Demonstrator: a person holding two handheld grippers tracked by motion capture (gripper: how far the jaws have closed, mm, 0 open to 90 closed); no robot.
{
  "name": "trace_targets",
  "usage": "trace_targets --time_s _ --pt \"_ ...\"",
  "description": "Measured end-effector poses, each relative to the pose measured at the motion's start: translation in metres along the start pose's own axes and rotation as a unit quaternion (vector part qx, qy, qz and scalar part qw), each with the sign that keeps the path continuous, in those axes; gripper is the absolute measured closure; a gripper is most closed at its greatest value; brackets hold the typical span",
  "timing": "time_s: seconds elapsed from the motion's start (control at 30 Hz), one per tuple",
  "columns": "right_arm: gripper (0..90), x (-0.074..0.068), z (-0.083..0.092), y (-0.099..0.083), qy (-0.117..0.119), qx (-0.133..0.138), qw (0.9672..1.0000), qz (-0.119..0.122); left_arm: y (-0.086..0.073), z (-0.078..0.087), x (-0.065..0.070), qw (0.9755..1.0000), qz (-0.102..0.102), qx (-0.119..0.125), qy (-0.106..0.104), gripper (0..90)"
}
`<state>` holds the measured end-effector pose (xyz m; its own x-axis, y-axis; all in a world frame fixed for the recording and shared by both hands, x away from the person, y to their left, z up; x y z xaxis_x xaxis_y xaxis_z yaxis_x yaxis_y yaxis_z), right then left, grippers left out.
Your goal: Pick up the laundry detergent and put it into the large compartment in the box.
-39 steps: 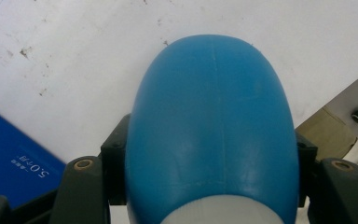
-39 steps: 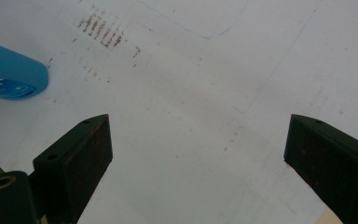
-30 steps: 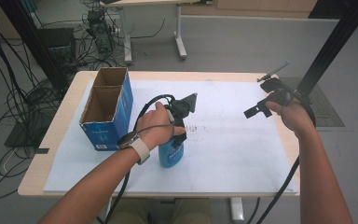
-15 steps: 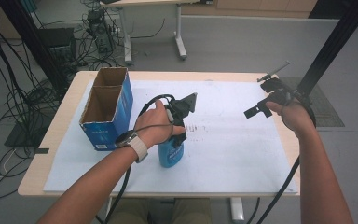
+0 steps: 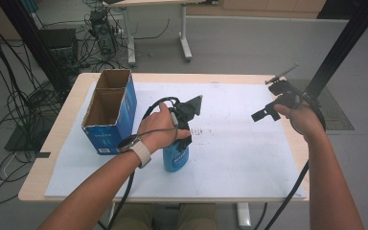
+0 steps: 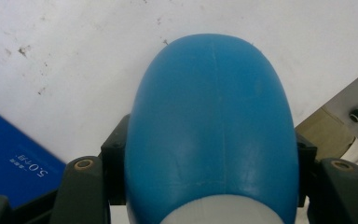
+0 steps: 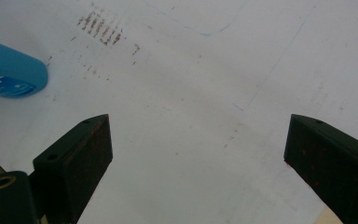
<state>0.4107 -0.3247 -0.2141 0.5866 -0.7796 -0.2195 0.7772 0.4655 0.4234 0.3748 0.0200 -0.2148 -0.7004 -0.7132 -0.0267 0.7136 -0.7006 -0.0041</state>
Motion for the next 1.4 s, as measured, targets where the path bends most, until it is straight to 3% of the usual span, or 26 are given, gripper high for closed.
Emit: trace_targets --time_s 0.37,0.87,1.4 --pt "7.4 -0.001 0.002 -0.002 -0.001 0.001 1.0 0.0 -0.005 0.005 -0.002 0.9999 0.015 0.007 -0.004 38.7" --pt "7.4 -0.004 0.006 -0.002 -0.003 0.005 1.0 0.002 -0.017 0.066 -0.005 0.9981 0.061 0.005 0.003 38.7" --pt "7.5 -0.009 0.013 0.0 -0.006 0.01 0.9999 0.006 -0.025 0.118 -0.013 0.9947 0.102 0.005 -0.006 38.7"
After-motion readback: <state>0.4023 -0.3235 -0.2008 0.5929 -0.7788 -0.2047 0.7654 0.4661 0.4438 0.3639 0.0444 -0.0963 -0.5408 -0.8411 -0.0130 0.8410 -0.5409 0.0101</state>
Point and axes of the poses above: each handheld gripper's, and its own axes: z roughly backward along the jaws, y roughly out of its top, x roughly to its right, the point moved 6 cm from there along -z, roughly forward along the jaws, and after that the axes turned 3 degrees about y, right-handed, at the moved point
